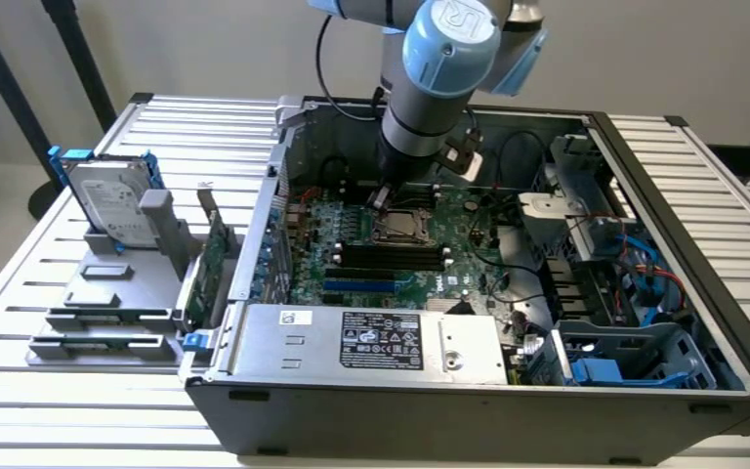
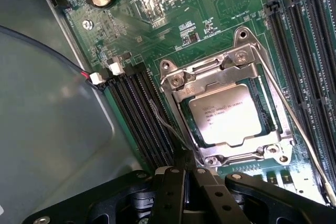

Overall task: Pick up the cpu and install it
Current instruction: 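Install the first cpu locking lever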

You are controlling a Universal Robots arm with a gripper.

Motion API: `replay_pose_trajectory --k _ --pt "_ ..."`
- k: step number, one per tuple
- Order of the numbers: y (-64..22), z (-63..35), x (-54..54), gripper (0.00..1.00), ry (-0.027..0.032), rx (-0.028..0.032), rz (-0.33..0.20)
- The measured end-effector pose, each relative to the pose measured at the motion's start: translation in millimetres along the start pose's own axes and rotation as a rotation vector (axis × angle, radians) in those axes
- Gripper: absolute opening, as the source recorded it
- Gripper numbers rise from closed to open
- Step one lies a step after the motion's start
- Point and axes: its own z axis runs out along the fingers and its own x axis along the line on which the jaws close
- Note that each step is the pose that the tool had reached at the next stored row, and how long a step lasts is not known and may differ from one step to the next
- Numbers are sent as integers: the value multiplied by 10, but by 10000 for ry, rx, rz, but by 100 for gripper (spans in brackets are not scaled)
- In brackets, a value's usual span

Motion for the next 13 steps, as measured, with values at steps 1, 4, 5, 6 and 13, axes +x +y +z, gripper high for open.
replay_pose_trajectory --k 1,4,5,6,13 --pt "6 1 6 11 -7 -3 4" --pt "15 9 30 11 -28 -7 23" --pt "17 13 38 11 -33 -8 31" --pt "18 16 46 11 -44 -9 39" --pt "39 17 61 11 -112 67 99"
